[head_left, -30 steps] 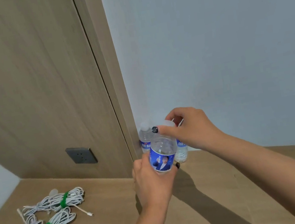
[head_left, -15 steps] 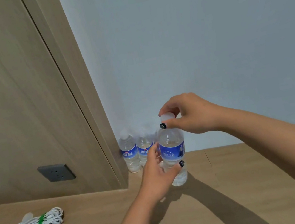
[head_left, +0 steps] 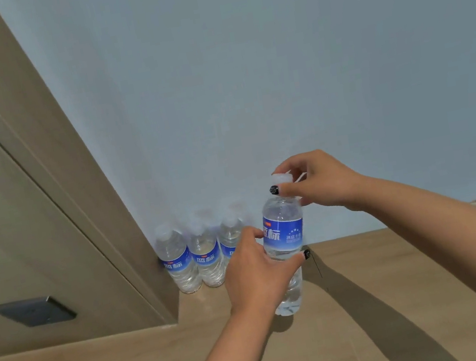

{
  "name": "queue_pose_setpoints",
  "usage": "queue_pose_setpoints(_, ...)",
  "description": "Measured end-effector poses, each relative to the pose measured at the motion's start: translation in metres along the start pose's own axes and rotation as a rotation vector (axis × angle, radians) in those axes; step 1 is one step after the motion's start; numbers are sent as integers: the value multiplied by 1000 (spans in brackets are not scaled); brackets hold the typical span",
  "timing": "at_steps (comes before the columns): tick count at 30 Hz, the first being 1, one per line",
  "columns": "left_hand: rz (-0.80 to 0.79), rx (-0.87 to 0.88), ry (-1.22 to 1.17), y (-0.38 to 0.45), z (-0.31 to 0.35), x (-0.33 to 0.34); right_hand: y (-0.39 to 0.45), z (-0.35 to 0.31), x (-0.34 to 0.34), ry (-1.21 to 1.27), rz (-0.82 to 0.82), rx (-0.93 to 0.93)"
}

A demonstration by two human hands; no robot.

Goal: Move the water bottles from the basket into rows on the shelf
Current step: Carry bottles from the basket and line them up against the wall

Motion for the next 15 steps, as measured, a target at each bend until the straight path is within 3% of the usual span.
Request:
queue_pose_setpoints(6,20,-46,-104,9,-18,14,21,17,-6,91,-87,-51)
queue_pose_setpoints(10,39,-250,-297,15,-52,28,32,27,9,-127,-164,-194)
queue_pose_setpoints(15,15,-577,-533,30,-77,41,44,54,31,-172,-266,-217)
Point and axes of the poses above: each hand's wrist, its own y-axis towards the middle knuckle, its own x-axis out of the palm, z = x × y, the point moved 2 cm from there along y, towards the middle knuckle, and after that the axes turned 3 degrees about y, right-handed, at the moved point
